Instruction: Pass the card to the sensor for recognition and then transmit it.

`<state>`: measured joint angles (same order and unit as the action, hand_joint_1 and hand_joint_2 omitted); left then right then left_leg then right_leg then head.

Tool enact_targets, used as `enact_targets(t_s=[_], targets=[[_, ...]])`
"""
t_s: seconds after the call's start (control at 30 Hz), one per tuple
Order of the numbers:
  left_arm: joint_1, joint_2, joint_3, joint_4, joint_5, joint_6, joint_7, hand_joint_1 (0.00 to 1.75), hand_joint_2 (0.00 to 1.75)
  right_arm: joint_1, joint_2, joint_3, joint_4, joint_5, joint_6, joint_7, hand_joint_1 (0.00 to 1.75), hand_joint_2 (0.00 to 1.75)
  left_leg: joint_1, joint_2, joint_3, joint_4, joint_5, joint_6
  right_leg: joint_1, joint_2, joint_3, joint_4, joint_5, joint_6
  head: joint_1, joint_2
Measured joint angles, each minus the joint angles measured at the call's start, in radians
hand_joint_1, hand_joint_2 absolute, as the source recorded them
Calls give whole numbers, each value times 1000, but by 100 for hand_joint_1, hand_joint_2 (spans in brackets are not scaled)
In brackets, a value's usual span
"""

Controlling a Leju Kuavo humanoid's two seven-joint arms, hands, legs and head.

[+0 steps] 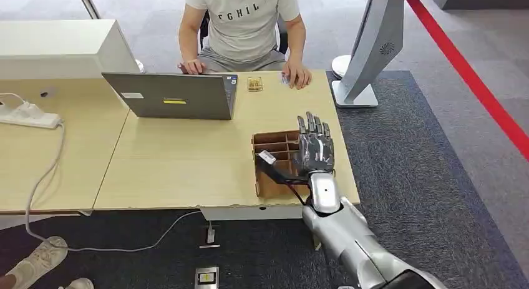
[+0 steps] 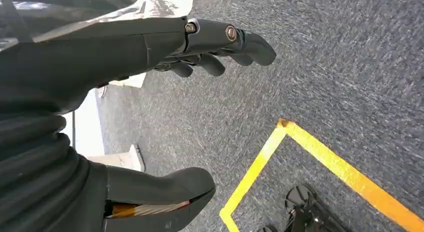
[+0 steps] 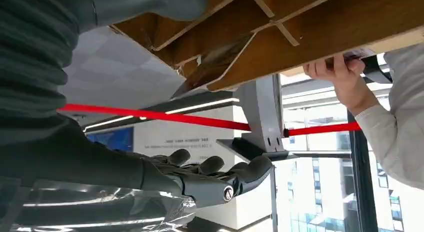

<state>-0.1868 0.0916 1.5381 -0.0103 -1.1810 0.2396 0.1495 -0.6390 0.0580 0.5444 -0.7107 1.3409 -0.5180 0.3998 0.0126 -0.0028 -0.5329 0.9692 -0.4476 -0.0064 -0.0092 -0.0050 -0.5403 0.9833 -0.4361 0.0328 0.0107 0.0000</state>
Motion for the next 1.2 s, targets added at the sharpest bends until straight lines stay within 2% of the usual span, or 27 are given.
enact_targets(t_s=[0.07,0.13,0.17,0.2,0.23,0.27,0.83,1.2], targets=[[0,-1,0,0,2,8,3,24,175,0,0,0,2,2,0,0,47,175,0,0,0,0,0,0,0,0,0,0,0,0,0,0],[0,-2,0,0,2,13,6,24,175,0,0,0,6,3,-1,-5,68,175,0,0,0,0,0,0,0,0,0,0,0,0,0,0],[0,-2,0,0,2,14,6,26,175,0,1,0,8,4,-1,-8,86,175,0,0,0,0,0,0,0,0,0,0,0,0,0,0],[0,-2,0,0,0,15,6,26,175,0,1,0,9,5,-1,-9,154,175,0,0,0,0,0,0,0,0,0,0,0,0,0,0],[0,-3,0,0,0,17,6,24,175,0,2,0,9,6,-1,-10,157,175,0,0,0,0,0,0,0,0,0,0,0,0,0,0],[-1,-3,0,0,0,19,6,26,175,0,2,0,9,8,-1,-11,175,175,0,0,0,0,0,0,0,0,0,0,0,0,0,0],[0,-3,0,0,-17,-8,-1,26,175,-14,-7,0,13,26,34,16,175,175,0,0,0,0,0,0,0,0,0,0,0,0,0,0],[0,2,0,0,-16,-16,-12,24,175,-12,-17,0,13,25,21,23,175,175,0,0,0,0,0,0,0,0,0,0,0,0,0,0]])
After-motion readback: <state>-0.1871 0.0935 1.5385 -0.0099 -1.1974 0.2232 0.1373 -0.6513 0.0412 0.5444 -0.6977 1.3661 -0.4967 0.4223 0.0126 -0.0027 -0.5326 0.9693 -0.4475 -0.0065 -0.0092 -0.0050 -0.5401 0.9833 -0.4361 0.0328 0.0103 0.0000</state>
